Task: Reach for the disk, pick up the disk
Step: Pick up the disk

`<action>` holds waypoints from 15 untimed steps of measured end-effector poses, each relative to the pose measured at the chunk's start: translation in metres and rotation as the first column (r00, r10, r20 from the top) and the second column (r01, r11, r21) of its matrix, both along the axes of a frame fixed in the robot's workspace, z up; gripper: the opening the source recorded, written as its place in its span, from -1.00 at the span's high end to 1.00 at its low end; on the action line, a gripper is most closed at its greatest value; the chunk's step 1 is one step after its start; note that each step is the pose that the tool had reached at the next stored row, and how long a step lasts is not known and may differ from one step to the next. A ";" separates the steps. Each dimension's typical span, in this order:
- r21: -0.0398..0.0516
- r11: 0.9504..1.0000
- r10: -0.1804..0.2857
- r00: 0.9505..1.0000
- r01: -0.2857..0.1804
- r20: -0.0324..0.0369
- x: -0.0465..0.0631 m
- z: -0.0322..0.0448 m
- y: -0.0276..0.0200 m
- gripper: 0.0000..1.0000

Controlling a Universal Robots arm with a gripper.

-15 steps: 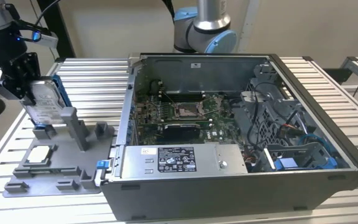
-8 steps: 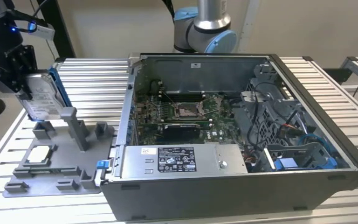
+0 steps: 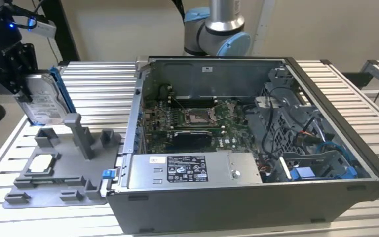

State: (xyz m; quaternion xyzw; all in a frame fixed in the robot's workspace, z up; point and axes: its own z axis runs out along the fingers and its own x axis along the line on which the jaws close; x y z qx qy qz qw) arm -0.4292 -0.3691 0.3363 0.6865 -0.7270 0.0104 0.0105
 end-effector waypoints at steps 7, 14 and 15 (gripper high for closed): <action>0.000 1.000 0.000 1.000 0.000 0.000 0.000 0.0030 0.0000 1.00; 0.007 1.000 0.000 1.000 0.000 0.000 0.000 0.0055 -0.0003 1.00; 0.007 1.000 0.000 1.000 0.000 0.000 0.000 0.0056 -0.0003 1.00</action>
